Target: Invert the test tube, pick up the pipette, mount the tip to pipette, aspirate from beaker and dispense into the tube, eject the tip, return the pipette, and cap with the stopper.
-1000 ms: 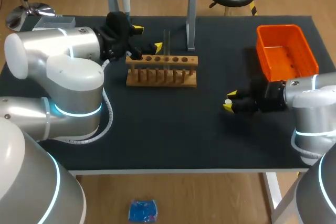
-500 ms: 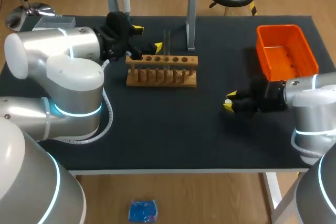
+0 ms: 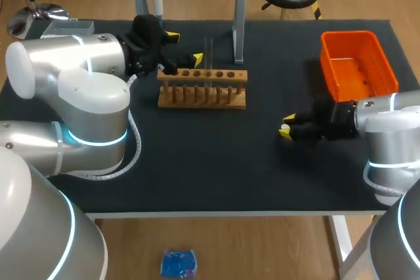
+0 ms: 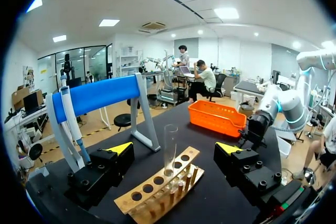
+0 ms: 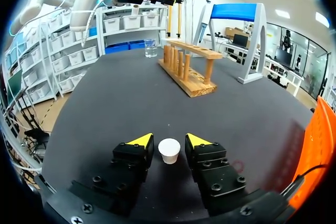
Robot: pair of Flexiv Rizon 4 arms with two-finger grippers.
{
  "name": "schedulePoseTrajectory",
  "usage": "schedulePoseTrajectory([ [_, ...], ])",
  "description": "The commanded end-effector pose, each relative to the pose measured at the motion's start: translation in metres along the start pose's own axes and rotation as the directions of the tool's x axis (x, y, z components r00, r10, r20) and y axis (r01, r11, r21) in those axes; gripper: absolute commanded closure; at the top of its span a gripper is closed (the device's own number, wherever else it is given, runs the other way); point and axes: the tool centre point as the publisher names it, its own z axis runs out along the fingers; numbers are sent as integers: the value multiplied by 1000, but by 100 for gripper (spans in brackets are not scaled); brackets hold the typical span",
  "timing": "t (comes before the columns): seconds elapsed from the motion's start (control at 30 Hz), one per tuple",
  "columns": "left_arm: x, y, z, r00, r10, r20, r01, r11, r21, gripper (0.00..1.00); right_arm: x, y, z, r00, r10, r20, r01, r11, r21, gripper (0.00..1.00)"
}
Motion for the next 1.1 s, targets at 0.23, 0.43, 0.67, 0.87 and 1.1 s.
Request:
schedulePoseTrajectory([
  [0.23, 0, 1, 1, 1000, -1, 1, 1, 1000, 4, 0, 1, 0, 0, 1000, -3, 0, 3, 1000, 2, 74],
  [0.43, 0, 1, 1, 1000, -1, 1, 1, 1000, 4, 0, 2, 0, 0, 1000, -5, 1, 5, 1000, 3, 100],
  [0.67, 0, 1, 1, 1000, -1, 1, 1, 1000, 4, 0, 2, 0, 0, 1000, -7, 1, 7, 1000, 2, 100],
  [0.87, 0, 1, 1, 1000, -1, 1, 1, 1000, 4, 0, 2, 0, 0, 1000, -4, 0, 4, 1000, 2, 100],
  [1.1, 0, 1, 1, 1000, -1, 1, 1, 1000, 4, 0, 2, 9, -8, 1000, 10, -2, -10, 1000, -13, 100],
])
